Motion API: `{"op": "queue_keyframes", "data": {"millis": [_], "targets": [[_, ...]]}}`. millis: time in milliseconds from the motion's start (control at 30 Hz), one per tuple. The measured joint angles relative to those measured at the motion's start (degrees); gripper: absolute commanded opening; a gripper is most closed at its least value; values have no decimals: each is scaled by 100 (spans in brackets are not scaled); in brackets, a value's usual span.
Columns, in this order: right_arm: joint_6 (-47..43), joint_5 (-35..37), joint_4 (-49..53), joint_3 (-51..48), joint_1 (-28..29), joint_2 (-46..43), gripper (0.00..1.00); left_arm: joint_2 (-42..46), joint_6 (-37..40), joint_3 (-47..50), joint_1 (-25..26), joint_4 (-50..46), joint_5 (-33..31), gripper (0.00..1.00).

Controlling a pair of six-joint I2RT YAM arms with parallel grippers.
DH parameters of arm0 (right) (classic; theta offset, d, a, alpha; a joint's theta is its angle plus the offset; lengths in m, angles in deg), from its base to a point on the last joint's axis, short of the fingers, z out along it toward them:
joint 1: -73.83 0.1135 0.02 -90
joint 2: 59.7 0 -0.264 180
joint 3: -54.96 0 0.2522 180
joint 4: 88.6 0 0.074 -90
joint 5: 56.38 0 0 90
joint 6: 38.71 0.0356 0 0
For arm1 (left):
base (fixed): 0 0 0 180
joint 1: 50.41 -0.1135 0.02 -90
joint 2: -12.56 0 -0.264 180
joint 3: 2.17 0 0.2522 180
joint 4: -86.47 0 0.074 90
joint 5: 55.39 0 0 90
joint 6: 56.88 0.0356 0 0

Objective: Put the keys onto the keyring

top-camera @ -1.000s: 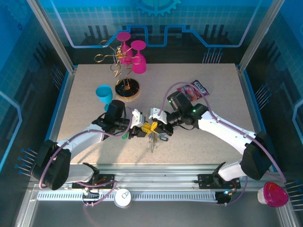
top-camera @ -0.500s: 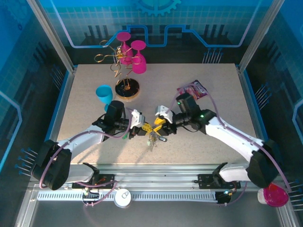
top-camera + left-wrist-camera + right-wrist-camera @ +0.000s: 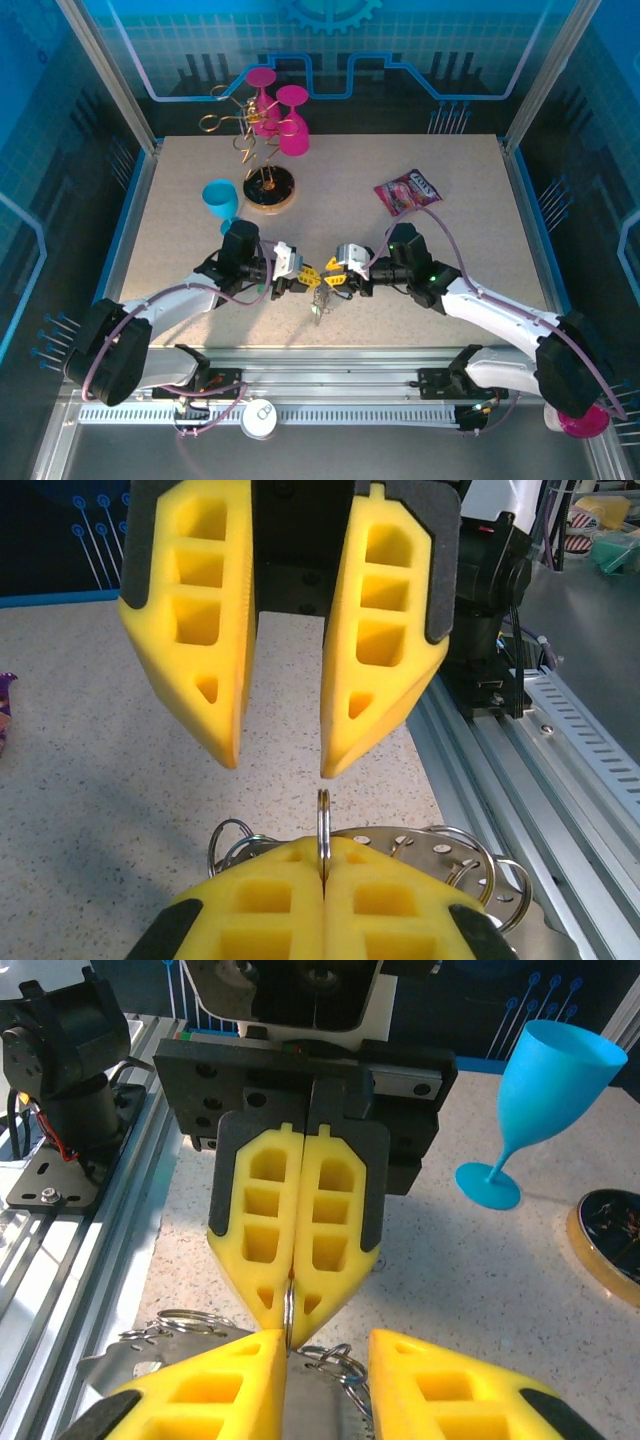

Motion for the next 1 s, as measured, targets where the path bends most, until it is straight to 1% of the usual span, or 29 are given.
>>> {"op": "queue_keyframes", "data": {"millis": [333,567,733,900,1000], "targets": [[-7,-50,-378,-138,35,144,28,15,20,118,-2,157,-24,0],[-46,15,-476,-444,35,-118,29,66,59,125,37,271,-101,0],[-44,7,-503,-507,39,-160,28,146,155,157,74,356,-173,0],[0,-31,-730,-507,79,24,25,149,173,190,94,385,-177,0],[37,-68,-839,-505,85,151,21,151,170,190,114,389,-177,0]]}}
